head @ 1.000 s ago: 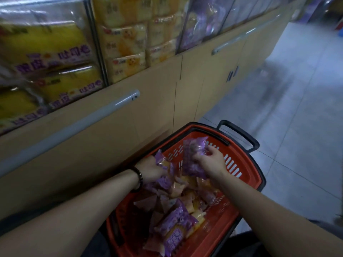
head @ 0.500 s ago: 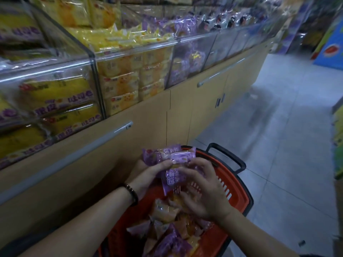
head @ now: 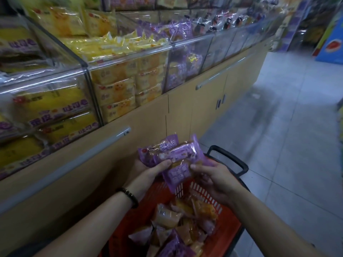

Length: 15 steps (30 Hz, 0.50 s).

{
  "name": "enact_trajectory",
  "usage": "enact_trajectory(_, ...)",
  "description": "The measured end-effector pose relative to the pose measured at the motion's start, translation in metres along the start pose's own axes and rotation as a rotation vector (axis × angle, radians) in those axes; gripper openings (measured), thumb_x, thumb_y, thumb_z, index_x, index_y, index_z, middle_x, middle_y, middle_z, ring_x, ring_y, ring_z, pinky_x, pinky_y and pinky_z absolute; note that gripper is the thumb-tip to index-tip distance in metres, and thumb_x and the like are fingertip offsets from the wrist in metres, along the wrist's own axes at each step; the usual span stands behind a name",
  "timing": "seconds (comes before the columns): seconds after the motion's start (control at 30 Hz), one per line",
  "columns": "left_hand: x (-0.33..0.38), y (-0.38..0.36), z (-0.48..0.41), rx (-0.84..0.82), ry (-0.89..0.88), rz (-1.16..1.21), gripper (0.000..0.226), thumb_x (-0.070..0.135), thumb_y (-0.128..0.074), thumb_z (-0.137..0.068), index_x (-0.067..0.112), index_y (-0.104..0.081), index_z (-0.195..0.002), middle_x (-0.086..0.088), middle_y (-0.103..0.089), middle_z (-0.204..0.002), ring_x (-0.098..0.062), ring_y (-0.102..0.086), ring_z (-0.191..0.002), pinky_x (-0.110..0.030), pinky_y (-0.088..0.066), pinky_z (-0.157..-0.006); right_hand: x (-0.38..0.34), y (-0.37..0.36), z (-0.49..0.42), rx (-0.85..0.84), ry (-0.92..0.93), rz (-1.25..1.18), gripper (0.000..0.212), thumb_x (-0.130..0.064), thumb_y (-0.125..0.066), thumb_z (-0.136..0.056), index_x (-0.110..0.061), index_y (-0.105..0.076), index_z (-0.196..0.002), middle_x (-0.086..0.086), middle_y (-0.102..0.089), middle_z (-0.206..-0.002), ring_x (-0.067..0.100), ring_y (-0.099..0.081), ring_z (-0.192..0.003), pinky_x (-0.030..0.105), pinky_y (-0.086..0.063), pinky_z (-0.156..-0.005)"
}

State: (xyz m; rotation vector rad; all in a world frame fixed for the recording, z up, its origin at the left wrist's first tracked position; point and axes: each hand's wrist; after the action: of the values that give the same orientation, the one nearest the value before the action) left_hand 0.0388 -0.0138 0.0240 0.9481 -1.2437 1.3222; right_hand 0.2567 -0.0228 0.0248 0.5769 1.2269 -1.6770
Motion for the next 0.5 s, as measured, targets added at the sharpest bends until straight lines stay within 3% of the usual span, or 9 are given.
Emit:
enact_trajectory(0.13, 0.009, -0.002, 0.002, -0.151, 0.18, -0.012, 0.028, 0.017, -0.072, -0.089, 0.013, -0.075, -0.116, -0.001, -0.081, -0.103, -0.011, -0.078, -0.086, -0.018, -0.058, -0.066, -0.015, -0.005, -0.008, 0.129, 0.268, -0.161, 0.035, -0.007, -0.08, -0.074, -0.006, -0.074, -0.108, 0.019, -0.077, -0.105, 0.031, -0.075, -0.09, 0.047, -0.061, -0.082)
enact_trajectory(0.2, 0.012, -0.003, 0.002, -0.163, 0.236, -0.02, 0.025, 0.032, -0.064, -0.094, 0.017, -0.077, -0.109, 0.002, -0.082, -0.101, -0.007, -0.077, -0.085, -0.015, -0.056, -0.064, -0.029, -0.005, -0.006, 0.143, 0.343, -0.195, 0.025, -0.008, -0.08, -0.078, -0.008, -0.075, -0.103, 0.018, -0.078, -0.102, 0.031, -0.077, -0.087, 0.051, -0.063, -0.081)
enact_trajectory(0.27, 0.019, -0.003, 0.002, -0.127, 0.254, 0.005, 0.026, 0.035, -0.058, -0.1, 0.018, -0.079, -0.1, 0.0, -0.081, -0.094, -0.008, -0.077, -0.075, -0.018, -0.057, -0.058, -0.043, -0.002, -0.002, 0.167, 0.448, -0.119, 0.02, -0.011, -0.08, -0.081, -0.009, -0.076, -0.101, 0.018, -0.079, -0.099, 0.028, -0.078, -0.082, 0.045, -0.064, -0.071)
enact_trajectory(0.37, 0.028, -0.003, 0.003, -0.049, 0.192, 0.018, 0.027, 0.034, -0.064, -0.096, 0.014, -0.079, -0.104, -0.006, -0.081, -0.099, -0.012, -0.077, -0.076, -0.021, -0.058, -0.059, -0.059, 0.005, 0.003, 0.214, 0.672, 0.18, 0.022, -0.017, -0.084, -0.081, -0.013, -0.078, -0.101, 0.015, -0.08, -0.097, 0.024, -0.077, -0.083, 0.039, -0.063, -0.073)
enact_trajectory(0.5, 0.038, -0.011, 0.011, -0.004, -0.002, -0.069, 0.025, 0.017, -0.071, -0.094, 0.005, -0.075, -0.115, -0.01, -0.08, -0.109, -0.017, -0.078, -0.094, -0.024, -0.061, -0.074, -0.063, 0.001, 0.017, 0.228, 0.934, 0.908, 0.024, -0.027, -0.076, -0.094, -0.028, -0.073, -0.118, -0.01, -0.078, -0.101, 0.004, -0.074, -0.093, 0.022, -0.058, -0.08)
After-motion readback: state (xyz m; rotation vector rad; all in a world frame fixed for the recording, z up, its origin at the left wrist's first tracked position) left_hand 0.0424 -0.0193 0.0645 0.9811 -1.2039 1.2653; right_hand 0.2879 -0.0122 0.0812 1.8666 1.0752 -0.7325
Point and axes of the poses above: each hand's wrist, its own z-axis away from the middle knuckle, its own y-axis out of the back of the hand, x = y × z
